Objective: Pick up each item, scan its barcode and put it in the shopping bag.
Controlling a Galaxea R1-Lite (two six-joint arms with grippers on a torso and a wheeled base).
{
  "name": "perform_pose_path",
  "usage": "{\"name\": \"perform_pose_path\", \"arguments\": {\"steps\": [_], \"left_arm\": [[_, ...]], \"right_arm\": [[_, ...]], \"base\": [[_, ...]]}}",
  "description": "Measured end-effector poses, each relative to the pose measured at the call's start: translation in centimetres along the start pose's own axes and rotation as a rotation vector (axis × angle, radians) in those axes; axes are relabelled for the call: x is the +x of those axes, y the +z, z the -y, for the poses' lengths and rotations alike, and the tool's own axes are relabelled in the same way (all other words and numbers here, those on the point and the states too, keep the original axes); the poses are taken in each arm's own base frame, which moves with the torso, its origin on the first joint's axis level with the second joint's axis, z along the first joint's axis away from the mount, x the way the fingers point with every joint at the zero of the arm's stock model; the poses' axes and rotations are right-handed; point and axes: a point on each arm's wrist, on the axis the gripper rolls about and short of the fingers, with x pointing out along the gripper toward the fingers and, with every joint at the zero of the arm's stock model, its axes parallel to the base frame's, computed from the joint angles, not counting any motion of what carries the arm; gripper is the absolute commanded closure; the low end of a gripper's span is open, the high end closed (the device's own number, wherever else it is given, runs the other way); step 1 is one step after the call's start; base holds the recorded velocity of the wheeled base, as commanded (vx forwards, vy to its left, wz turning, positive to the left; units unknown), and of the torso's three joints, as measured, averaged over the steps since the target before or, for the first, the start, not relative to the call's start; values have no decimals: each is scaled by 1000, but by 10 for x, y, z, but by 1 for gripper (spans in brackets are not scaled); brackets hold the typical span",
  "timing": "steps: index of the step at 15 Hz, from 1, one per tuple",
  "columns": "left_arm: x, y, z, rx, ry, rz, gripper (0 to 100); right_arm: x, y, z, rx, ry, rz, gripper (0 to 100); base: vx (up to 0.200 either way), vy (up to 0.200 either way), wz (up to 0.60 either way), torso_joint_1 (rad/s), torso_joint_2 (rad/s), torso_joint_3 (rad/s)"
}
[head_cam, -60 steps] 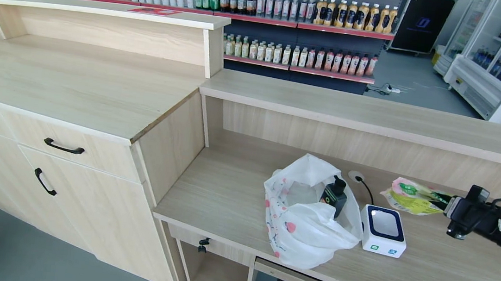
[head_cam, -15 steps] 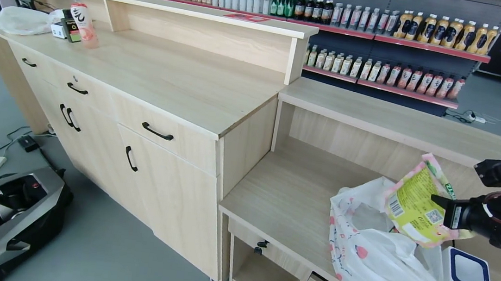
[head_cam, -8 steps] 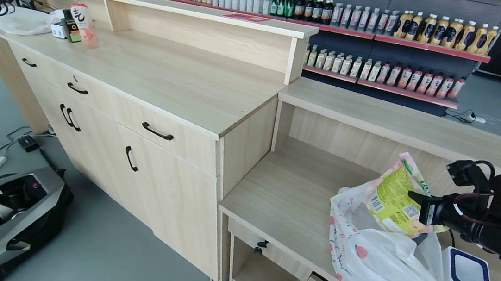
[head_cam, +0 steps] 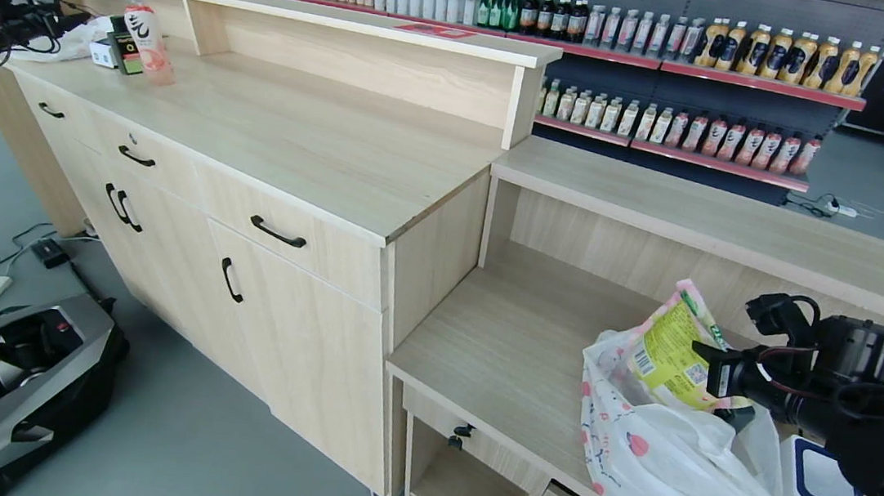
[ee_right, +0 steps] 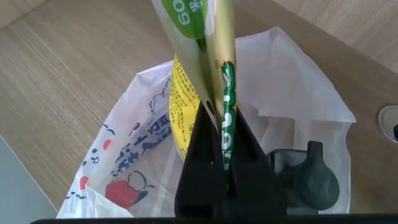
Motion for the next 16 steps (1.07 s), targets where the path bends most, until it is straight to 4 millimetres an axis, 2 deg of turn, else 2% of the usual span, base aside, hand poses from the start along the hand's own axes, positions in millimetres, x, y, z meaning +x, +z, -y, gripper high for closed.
{"name": "perform_pose_path", "arguments": {"steps": [9, 16], "left_arm": [[0, 0, 0, 0, 0, 0, 0], [0, 0, 0, 0, 0, 0, 0]], "right_arm": [[26, -10, -8, -14, 34, 13, 100], [38, -22, -7, -12, 35, 1, 100]], "base": [[0, 0, 0, 0, 0, 0], [0, 0, 0, 0, 0, 0]]}}
